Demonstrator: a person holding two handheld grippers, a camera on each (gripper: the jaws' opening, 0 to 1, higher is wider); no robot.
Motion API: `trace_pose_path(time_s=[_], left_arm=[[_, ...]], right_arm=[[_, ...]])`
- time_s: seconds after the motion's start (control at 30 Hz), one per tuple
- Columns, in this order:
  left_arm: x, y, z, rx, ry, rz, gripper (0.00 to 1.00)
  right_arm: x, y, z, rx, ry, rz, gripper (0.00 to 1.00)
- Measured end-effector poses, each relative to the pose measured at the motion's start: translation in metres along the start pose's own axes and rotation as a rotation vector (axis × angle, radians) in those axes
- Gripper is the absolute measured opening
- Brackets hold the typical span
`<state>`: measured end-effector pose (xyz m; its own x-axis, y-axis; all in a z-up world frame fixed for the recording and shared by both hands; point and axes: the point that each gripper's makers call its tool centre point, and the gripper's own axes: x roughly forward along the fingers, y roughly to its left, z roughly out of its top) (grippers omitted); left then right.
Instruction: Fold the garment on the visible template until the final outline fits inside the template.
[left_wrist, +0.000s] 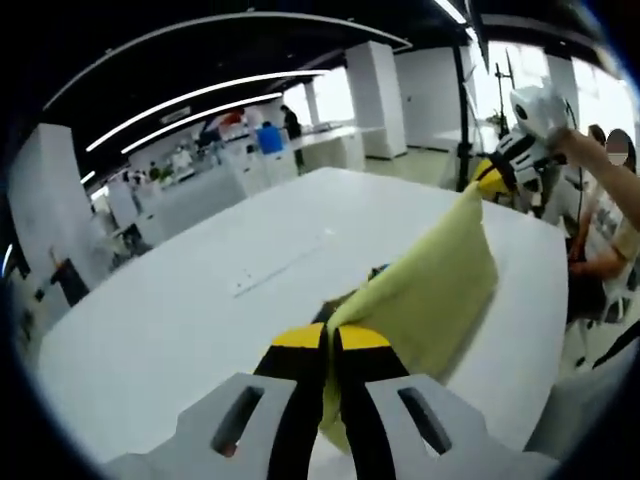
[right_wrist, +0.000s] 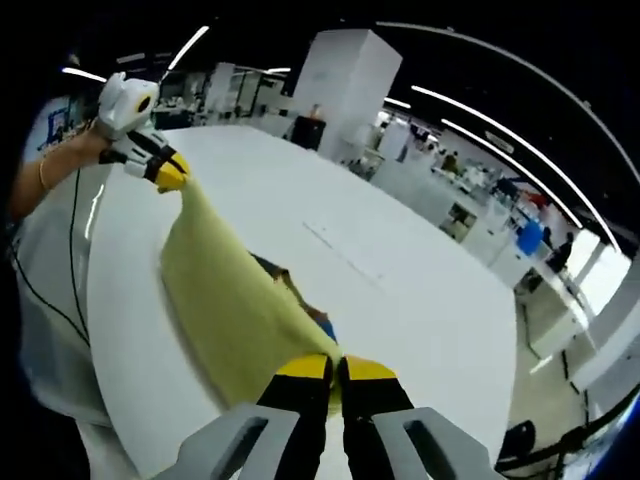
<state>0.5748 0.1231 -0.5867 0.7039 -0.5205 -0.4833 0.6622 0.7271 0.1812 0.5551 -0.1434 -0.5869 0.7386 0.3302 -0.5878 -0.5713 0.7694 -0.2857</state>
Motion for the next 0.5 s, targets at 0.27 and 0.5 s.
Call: trace_pose_path(time_s=[0.27, 0.5], left_arm=[[0.025, 0.011, 0.004, -0.014, -0.010, 0.022, 0.01], [0.051, 0.022, -0.006, 0.004, 0.020, 0.032, 0.01]], right_arm=[[0.023, -0.011, -0.007, 0.002, 0.037, -0.049, 0.00], [0.049, -0.019, -0.015, 0.019, 0.054, -0.065, 0.00]])
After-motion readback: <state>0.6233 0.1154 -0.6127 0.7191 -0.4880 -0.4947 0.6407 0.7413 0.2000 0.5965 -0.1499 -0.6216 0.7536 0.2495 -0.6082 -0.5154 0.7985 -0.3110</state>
